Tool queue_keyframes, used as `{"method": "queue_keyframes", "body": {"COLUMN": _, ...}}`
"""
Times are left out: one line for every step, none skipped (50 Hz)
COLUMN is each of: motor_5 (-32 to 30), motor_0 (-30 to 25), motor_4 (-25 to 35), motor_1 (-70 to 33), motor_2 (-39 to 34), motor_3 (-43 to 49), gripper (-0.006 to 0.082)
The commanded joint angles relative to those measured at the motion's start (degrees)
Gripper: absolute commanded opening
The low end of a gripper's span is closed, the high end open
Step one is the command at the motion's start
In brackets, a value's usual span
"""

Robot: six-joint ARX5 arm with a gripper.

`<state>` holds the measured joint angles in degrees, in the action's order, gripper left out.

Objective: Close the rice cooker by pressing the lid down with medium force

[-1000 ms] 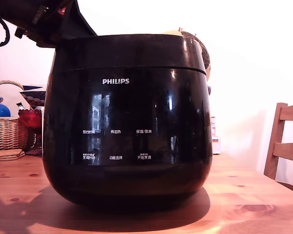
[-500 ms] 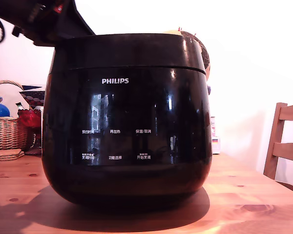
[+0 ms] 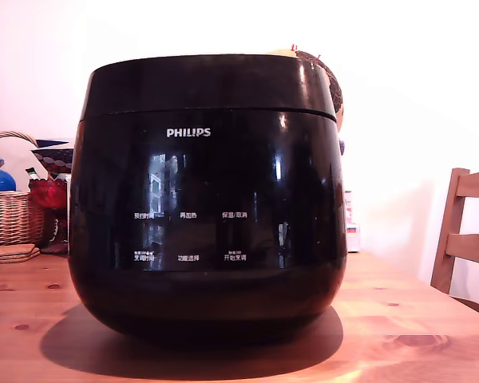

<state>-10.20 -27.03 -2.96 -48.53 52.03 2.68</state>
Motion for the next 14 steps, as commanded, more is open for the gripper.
{"method": "queue_keyframes", "body": {"motor_5": -2.29, "motor_0": 2.38, "motor_4": -2.01, "motor_1": -0.17, "motor_2": -0.52, "motor_3": 1.22, "gripper": -0.0024}}
{"method": "queue_keyframes", "body": {"motor_5": -2.29, "motor_0": 3.21, "motor_4": -2.64, "motor_1": 0.13, "motor_2": -0.48, "motor_3": 1.66, "gripper": -0.0024}}
{"method": "queue_keyframes", "body": {"motor_5": -2.56, "motor_0": 3.98, "motor_4": -3.21, "motor_1": 0.37, "motor_2": -0.46, "motor_3": 2.03, "gripper": -0.0024}}
{"method": "queue_keyframes", "body": {"motor_5": -2.54, "motor_0": 4.85, "motor_4": -3.65, "motor_1": 0.81, "motor_2": -0.46, "motor_3": 2.4, "gripper": -0.0024}}
{"method": "queue_keyframes", "body": {"motor_5": -2.54, "motor_0": 5.68, "motor_4": -3.96, "motor_1": 1.11, "motor_2": -0.46, "motor_3": 2.86, "gripper": -0.0024}}
{"method": "queue_keyframes", "body": {"motor_5": -2.56, "motor_0": 6.4, "motor_4": -4.13, "motor_1": 1.42, "motor_2": -0.46, "motor_3": 3.3, "gripper": -0.0024}}
{"method": "queue_keyframes", "body": {"motor_5": -2.58, "motor_0": 7.28, "motor_4": -4.26, "motor_1": 1.79, "motor_2": -0.46, "motor_3": 3.76, "gripper": -0.0024}}
{"method": "queue_keyframes", "body": {"motor_5": -2.58, "motor_0": 8.07, "motor_4": -4.46, "motor_1": 2.1, "motor_2": -0.46, "motor_3": 4.17, "gripper": -0.0024}}
{"method": "queue_keyframes", "body": {"motor_5": -2.73, "motor_0": 8.76, "motor_4": -4.63, "motor_1": 2.32, "motor_2": -0.46, "motor_3": 4.61, "gripper": -0.0024}}
{"method": "queue_keyframes", "body": {"motor_5": -2.73, "motor_0": 9.57, "motor_4": -4.72, "motor_1": 2.62, "motor_2": -0.46, "motor_3": 4.98, "gripper": -0.0024}}
{"method": "queue_keyframes", "body": {"motor_5": -2.73, "motor_0": 10.21, "motor_4": -4.92, "motor_1": 2.86, "motor_2": -0.46, "motor_3": 5.27, "gripper": -0.0024}}
{"method": "queue_keyframes", "body": {"motor_5": -2.73, "motor_0": 10.82, "motor_4": -5.01, "motor_1": 3.08, "motor_2": -0.46, "motor_3": 5.51, "gripper": -0.0024}}
{"method": "queue_keyframes", "body": {"motor_5": -2.71, "motor_0": 11.43, "motor_4": -5.01, "motor_1": 3.3, "motor_2": -0.46, "motor_3": 5.73, "gripper": -0.0024}}
{"method": "queue_keyframes", "body": {"motor_5": -2.71, "motor_0": 11.98, "motor_4": -5.05, "motor_1": 3.37, "motor_2": -0.46, "motor_3": 5.9, "gripper": -0.0024}}
